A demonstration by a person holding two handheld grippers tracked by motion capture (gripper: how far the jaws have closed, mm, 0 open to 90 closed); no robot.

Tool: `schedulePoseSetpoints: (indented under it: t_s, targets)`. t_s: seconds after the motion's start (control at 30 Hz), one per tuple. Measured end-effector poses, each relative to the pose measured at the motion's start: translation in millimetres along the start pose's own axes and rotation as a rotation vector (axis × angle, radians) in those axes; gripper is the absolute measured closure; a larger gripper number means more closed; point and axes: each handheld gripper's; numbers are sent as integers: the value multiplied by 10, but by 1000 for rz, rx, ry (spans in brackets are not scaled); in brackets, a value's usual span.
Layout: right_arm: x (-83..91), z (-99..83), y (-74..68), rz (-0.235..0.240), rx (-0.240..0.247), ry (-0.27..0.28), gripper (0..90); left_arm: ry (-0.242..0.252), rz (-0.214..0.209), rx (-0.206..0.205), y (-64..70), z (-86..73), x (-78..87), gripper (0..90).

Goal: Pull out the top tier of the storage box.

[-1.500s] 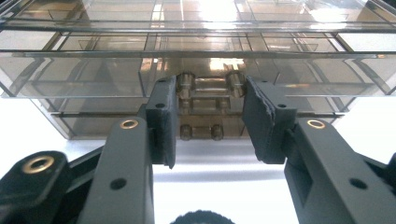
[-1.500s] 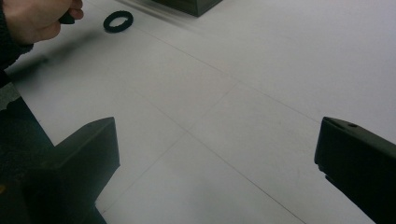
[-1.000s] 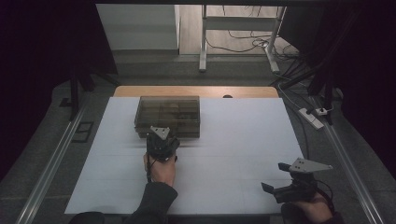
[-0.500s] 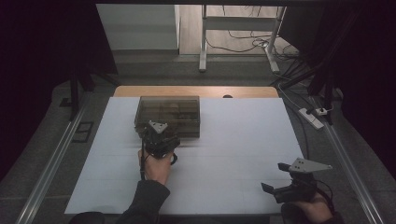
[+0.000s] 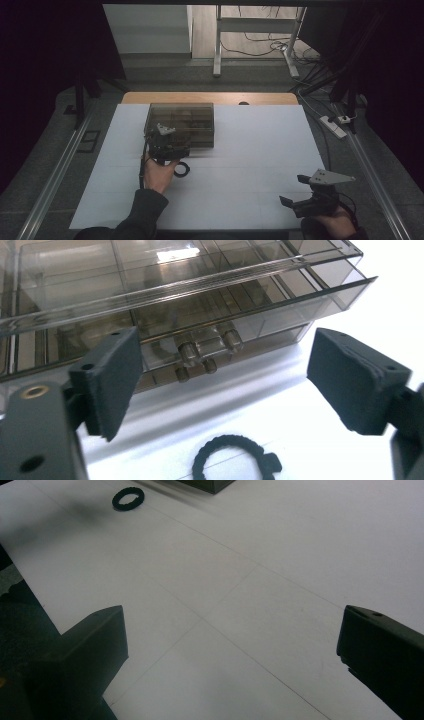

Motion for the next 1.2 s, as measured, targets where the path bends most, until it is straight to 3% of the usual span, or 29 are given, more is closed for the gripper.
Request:
schedulePoseSetpoints:
  t_s: [0.07, 0.13, 0.17, 0.23, 0.27, 0.3, 0.37, 0.5, 0.6, 0.67, 0.7, 0.9, 1.07, 1.13, 1.2]
  targets:
    - [-1, 0, 1, 1, 0, -1, 0, -5, -9, -6, -18, 12, 11, 123]
    - [-2, 0, 1, 2, 1, -2, 0, -20, -37, -21, -56, 41, 36, 109]
    - [-2, 1, 0, 2, 1, -3, 0, -29, -71, -41, -91, 70, 58, 105]
    - [-2, 1, 0, 2, 2, -3, 0, -40, -85, -53, -113, 94, 69, 96]
    - [-2, 2, 0, 2, 2, -6, 0, -21, -106, -72, -151, 121, 99, 66]
    - [-2, 2, -1, 2, 3, -6, 0, -21, -106, -72, -151, 121, 99, 60]
    - [-3, 3, -3, 1, 5, -8, 0, -30, -168, -90, -209, 149, 117, 37]
    - [-5, 3, -3, 1, 6, -9, 0, -34, -194, -113, -235, 154, 134, 17]
    - [-5, 3, -1, 3, 3, -9, 0, -48, -249, -118, -275, 164, 142, 24]
    - [-4, 3, 0, 4, 4, -9, 0, -59, -280, -139, -303, 172, 143, 29]
    - [-5, 3, 0, 4, 4, -9, 0, -60, -304, -168, -324, 179, 142, 30]
    - [-6, 3, 0, 6, 5, -9, 0, -62, -338, -197, -382, 226, 150, 0]
    - [-8, 3, 1, 6, 5, -11, 0, -60, -336, -255, -407, 256, 141, 0]
    - [-8, 3, 0, 6, 6, -11, 0, -84, -317, -287, -432, 287, 120, 0]
    - [-9, 3, 0, 6, 5, -11, 0, -90, -307, -293, -434, 294, 114, 0]
Point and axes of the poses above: each handheld gripper's, and its own axes: x roughly backward along the jaws, z roughly out of its top, y roughly to its right, and after that the axes turned 4 degrees about x, right-handed
